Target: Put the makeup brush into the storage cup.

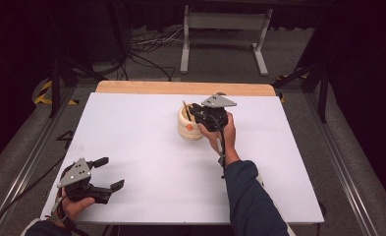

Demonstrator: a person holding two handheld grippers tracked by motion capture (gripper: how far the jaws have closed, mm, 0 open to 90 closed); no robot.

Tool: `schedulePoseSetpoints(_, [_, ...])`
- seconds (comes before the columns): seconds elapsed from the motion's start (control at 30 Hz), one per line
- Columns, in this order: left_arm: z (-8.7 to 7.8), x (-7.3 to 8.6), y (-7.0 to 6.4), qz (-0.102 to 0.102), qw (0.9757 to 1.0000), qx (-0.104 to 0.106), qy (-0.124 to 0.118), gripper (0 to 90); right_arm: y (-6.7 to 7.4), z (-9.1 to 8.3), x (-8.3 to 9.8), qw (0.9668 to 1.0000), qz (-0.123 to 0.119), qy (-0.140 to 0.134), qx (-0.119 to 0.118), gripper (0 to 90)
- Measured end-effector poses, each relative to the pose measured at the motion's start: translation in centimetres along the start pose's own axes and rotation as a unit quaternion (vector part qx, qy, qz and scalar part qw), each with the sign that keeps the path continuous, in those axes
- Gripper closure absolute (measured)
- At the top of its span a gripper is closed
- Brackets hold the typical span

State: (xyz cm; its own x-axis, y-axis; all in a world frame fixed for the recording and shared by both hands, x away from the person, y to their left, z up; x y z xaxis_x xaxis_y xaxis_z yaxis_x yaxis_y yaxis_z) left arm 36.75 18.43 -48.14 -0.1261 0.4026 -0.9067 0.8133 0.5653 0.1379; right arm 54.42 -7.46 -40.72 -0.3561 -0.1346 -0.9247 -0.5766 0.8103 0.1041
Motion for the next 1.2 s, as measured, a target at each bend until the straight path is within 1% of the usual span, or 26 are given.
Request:
schedulePoseSetpoints(0.07, [0.0, 0.0, 0.0, 0.004, 1.0000, 0.001, 0.001, 5.5, 0.0, -0.2, -0.2, 1.0000, 0.000, -0.006, -0.001, 74.8])
schedulePoseSetpoints(0.27, [0.1, 0.0, -0.1, 0.005, 1.0000, 0.003, 0.002, 5.4, -0.1, -1.1, -0.5, 0.9999, -0.003, -0.014, 0.000, 69.0])
schedulePoseSetpoints(0.37, [0.1, 0.0, -0.1, 0.005, 1.0000, 0.002, 0.002, 5.4, -0.2, -1.7, -0.8, 0.9998, -0.006, -0.019, 0.001, 63.6])
schedulePoseSetpoints(0.43, [0.1, 0.0, -0.1, 0.005, 1.0000, 0.001, 0.004, 5.4, -0.1, -2.1, -0.9, 0.9997, -0.009, -0.021, -0.001, 62.0])
schedulePoseSetpoints(0.57, [0.1, 0.0, -0.1, 0.005, 1.0000, 0.001, 0.003, 5.3, -0.1, -2.9, -1.2, 0.9995, -0.020, -0.024, 0.004, 56.8])
schedulePoseSetpoints(0.67, [0.1, 0.0, -0.1, 0.008, 1.0000, 0.001, 0.005, 5.4, -0.2, -3.2, -1.2, 0.9994, -0.023, -0.025, 0.006, 54.9])
schedulePoseSetpoints(0.7, [0.1, 0.1, -0.1, 0.010, 0.9999, 0.000, 0.007, 5.4, -0.2, -3.5, -1.2, 0.9994, -0.026, -0.021, 0.008, 52.2])
schedulePoseSetpoints(0.8, [0.1, 0.0, -0.1, 0.004, 1.0000, 0.005, 0.003, 5.3, -0.2, -3.9, -1.2, 0.9992, -0.032, -0.022, 0.013, 49.8])
schedulePoseSetpoints(0.83, [0.1, 0.0, -0.1, 0.004, 1.0000, 0.004, 0.003, 5.3, -0.3, -4.1, -1.2, 0.9990, -0.033, -0.023, 0.018, 48.0])
schedulePoseSetpoints(0.9, [0.1, -0.1, -0.1, 0.004, 1.0000, 0.003, 0.002, 5.3, -0.4, -4.2, -1.3, 0.9990, -0.033, -0.024, 0.020, 47.1])
schedulePoseSetpoints(0.93, [0.1, -0.1, -0.1, 0.001, 1.0000, 0.003, 0.001, 5.2, -0.3, -4.5, -1.3, 0.9989, -0.035, -0.025, 0.019, 45.2])
schedulePoseSetpoints(1.07, [0.1, -0.1, -0.1, 0.002, 1.0000, 0.002, 0.001, 5.1, -0.3, -5.0, -1.4, 0.9984, -0.043, -0.024, 0.026, 39.6])
schedulePoseSetpoints(1.2, [0.1, -0.2, -0.1, 0.004, 1.0000, 0.001, 0.000, 5.1, -0.5, -5.5, -1.1, 0.9982, -0.048, -0.015, 0.032, 32.9])
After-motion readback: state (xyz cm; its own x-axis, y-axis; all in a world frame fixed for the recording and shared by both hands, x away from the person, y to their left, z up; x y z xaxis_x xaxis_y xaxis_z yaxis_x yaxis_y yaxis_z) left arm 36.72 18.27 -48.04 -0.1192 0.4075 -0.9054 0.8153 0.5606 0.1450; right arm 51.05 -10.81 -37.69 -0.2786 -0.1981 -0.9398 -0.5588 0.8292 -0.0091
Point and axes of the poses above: each handheld gripper's, and its own axes: z roughly forward along the jaws, x roughly out of its underside, y roughly to its left, the point moved 10 cm from there along z, roughly forward along the jaws, and after that the axes turned 11 degrees about z, right-handed, at the moved point
